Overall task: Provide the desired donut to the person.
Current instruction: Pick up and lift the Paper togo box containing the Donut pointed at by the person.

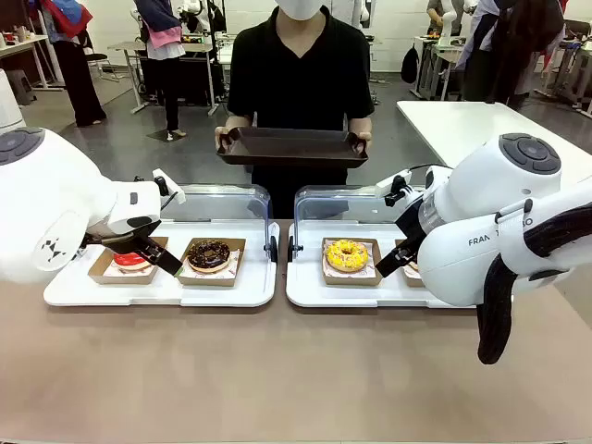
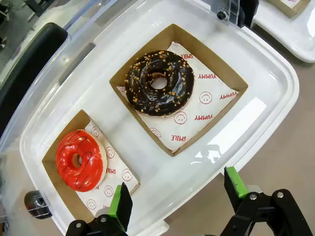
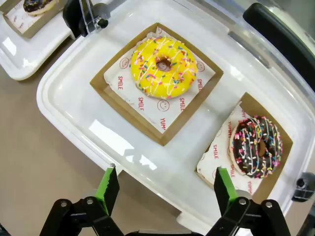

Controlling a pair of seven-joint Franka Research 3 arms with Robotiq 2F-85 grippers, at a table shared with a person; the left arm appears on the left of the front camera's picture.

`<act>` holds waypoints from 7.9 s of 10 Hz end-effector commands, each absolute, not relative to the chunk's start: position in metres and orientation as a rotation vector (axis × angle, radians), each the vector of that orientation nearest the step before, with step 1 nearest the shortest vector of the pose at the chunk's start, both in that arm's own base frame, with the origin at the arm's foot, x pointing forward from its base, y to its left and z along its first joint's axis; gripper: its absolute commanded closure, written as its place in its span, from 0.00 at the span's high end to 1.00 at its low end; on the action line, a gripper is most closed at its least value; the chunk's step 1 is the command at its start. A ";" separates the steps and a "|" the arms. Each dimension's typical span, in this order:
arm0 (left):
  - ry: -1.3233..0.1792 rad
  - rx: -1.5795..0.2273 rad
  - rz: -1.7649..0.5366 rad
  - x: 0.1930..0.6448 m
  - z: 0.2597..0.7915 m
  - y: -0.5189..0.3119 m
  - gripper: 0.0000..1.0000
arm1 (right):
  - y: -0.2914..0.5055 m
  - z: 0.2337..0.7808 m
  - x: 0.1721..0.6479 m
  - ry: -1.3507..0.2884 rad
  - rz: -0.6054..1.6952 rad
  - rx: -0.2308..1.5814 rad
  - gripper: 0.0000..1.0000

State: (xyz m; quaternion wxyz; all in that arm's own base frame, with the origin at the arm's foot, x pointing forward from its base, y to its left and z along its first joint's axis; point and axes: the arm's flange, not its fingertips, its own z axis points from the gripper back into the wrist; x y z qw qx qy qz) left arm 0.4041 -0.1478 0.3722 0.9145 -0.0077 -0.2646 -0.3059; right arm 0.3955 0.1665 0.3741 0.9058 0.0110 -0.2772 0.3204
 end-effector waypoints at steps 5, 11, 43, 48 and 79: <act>-0.545 -0.016 -0.630 0.404 0.372 -0.148 1.00 | 0.167 0.374 0.396 -0.572 0.662 0.023 1.00; -0.545 -0.016 -0.630 0.404 0.372 -0.148 1.00 | 0.167 0.374 0.396 -0.572 0.662 0.023 1.00; -0.599 -0.723 -1.225 0.397 0.609 0.099 1.00 | -0.113 0.562 0.394 -0.731 0.896 0.879 1.00; -0.681 -0.652 -1.174 0.390 0.614 0.129 1.00 | -0.105 0.562 0.395 -0.699 0.920 0.856 1.00; -0.636 -0.663 -1.161 0.393 0.619 0.130 1.00 | 0.057 0.559 0.397 -0.170 1.267 0.500 1.00</act>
